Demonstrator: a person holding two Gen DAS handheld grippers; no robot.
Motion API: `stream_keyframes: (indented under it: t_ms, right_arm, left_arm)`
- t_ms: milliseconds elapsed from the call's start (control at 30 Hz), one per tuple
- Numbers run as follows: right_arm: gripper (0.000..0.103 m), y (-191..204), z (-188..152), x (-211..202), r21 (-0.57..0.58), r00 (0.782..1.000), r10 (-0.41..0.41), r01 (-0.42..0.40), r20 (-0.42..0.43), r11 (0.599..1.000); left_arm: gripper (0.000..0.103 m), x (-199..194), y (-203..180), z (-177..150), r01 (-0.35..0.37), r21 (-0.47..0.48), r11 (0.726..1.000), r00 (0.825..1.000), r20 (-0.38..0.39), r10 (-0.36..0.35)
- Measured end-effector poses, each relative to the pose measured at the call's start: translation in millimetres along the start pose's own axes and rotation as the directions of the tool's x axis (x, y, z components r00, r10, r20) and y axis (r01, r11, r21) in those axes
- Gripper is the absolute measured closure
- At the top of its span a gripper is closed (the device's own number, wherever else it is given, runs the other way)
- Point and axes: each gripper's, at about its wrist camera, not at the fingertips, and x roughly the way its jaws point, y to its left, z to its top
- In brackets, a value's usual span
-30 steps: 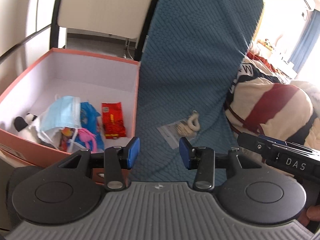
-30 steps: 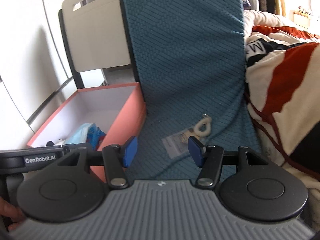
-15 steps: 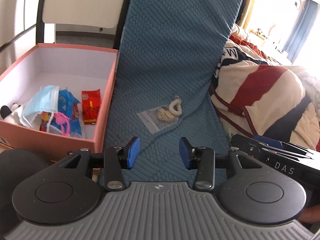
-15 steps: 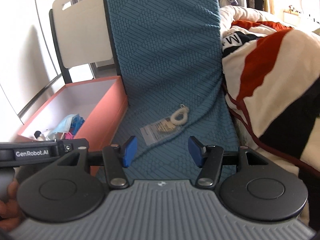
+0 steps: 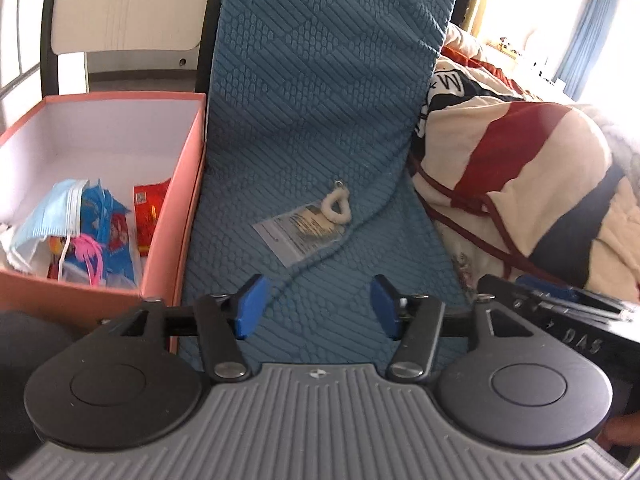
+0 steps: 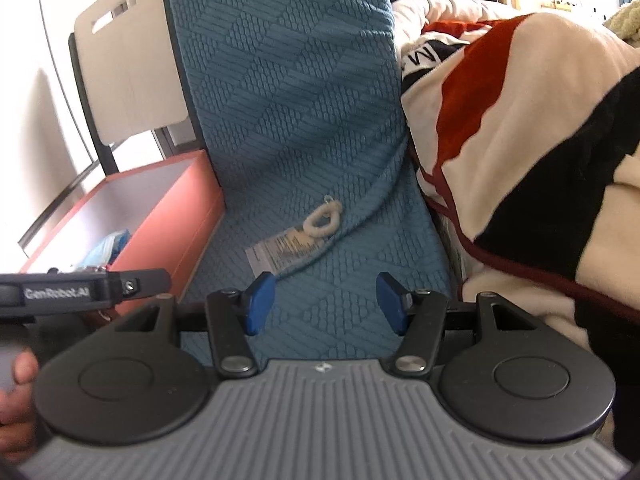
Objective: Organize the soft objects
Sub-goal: 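Withdraw both open tools from the pink box toward the packet on the seat, then lower both open tools toward the clear packet and white keychain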
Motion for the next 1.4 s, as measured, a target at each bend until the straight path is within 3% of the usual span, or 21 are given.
stream_keyframes:
  t_ms: [433, 533, 767, 1033, 1400]
  right_arm:
    - [0.044, -20.4, 19.1, 48.8, 0.097, 0.999, -0.011, 0.007, 0.036, 0.995]
    - [0.044, -22.7, 25.1, 56.8, 0.097, 0.999, -0.029, 0.024, 0.044, 0.995]
    - [0.044, -21.4, 41.4, 86.3, 0.094, 0.999, -0.014, 0.010, 0.042, 0.996]
    - [0.044, -23.5, 55.3, 117.4, 0.123, 0.999, 0.018, -0.023, 0.049, 0.992]
    - [0.043, -46.2, 69.2, 175.2, 0.237, 0.996, 0.043, -0.024, -0.072, 0.971]
  left_arm:
    - [0.038, 78.0, 14.3, 4.3, -0.023, 0.027, 0.999, 0.999, -0.031, 0.024]
    - [0.038, 95.4, 12.0, 11.9, 0.006, 0.029, 1.000, 0.998, -0.065, -0.004]
    - [0.038, 132.6, -0.3, 30.5, 0.006, 0.137, 0.991, 0.997, -0.075, 0.004]
    - [0.038, 174.9, 5.5, 33.2, -0.003, 0.119, 0.993, 0.995, -0.098, 0.015]
    - [0.038, 219.7, 1.3, 33.5, -0.054, 0.166, 0.985, 0.991, -0.114, 0.074]
